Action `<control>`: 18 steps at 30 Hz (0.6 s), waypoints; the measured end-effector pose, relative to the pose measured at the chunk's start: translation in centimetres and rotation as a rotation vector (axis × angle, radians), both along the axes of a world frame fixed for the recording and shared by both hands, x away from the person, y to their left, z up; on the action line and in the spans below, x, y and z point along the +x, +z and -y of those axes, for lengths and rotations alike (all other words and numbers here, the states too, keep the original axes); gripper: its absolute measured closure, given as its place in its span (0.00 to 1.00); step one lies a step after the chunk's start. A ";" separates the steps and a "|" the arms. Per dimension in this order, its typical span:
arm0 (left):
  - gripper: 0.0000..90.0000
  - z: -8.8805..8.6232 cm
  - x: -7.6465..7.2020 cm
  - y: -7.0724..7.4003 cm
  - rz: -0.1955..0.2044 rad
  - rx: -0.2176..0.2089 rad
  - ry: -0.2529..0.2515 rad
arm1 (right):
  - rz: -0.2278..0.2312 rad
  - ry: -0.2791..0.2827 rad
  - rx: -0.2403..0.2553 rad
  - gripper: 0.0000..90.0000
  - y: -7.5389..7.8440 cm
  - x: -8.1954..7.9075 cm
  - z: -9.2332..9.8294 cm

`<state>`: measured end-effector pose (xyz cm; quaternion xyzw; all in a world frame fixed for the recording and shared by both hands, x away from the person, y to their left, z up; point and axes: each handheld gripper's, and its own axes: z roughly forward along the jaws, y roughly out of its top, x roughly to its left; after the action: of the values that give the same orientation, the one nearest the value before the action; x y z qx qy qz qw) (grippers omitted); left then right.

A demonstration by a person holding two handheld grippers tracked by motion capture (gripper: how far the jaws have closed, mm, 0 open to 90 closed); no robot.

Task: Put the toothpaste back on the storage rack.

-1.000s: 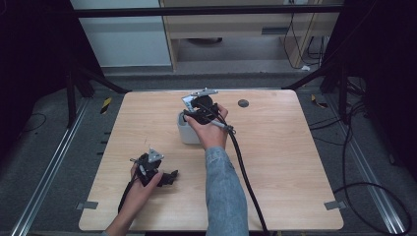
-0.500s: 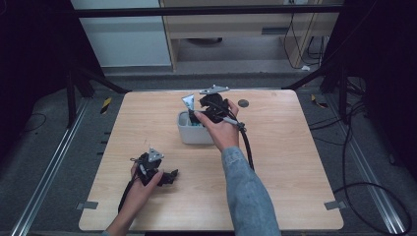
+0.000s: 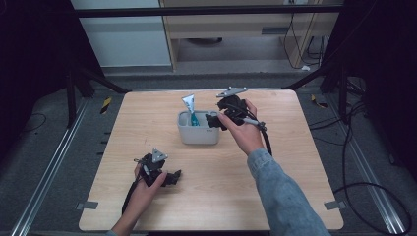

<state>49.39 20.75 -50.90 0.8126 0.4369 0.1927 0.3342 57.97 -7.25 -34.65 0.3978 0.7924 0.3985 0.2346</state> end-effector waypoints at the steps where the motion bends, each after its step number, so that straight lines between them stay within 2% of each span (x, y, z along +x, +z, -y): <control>1: 0.00 0.0 0.0 0.0 0.000 0.000 -0.001 | 0.007 0.000 -0.014 0.12 0.1 -0.3 0.4; 3: 0.00 0.0 0.0 0.0 0.000 0.000 0.001 | 0.029 -0.006 -0.038 0.13 0.4 -1.0 1.3; 6: 0.00 -0.1 -0.3 0.0 0.001 -0.004 0.000 | 0.045 -0.036 -0.012 0.13 0.4 -1.9 2.4; 10: 0.00 -0.2 -0.4 0.0 -0.001 -0.002 -0.008 | 0.039 -0.082 -0.012 0.12 -0.1 -2.9 4.6; 14: 0.00 -0.2 -0.5 0.0 0.000 -0.002 -0.016 | 0.007 -0.134 -0.009 0.11 -1.3 -3.4 7.5; 18: 0.00 -0.2 -0.5 0.0 -0.001 -0.001 -0.018 | -0.002 -0.179 -0.013 0.11 -2.3 -3.8 10.1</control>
<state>48.86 20.94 -50.91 0.8164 0.4297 0.1890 0.3364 54.12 -17.36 -36.93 0.4661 0.7564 0.3704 0.2712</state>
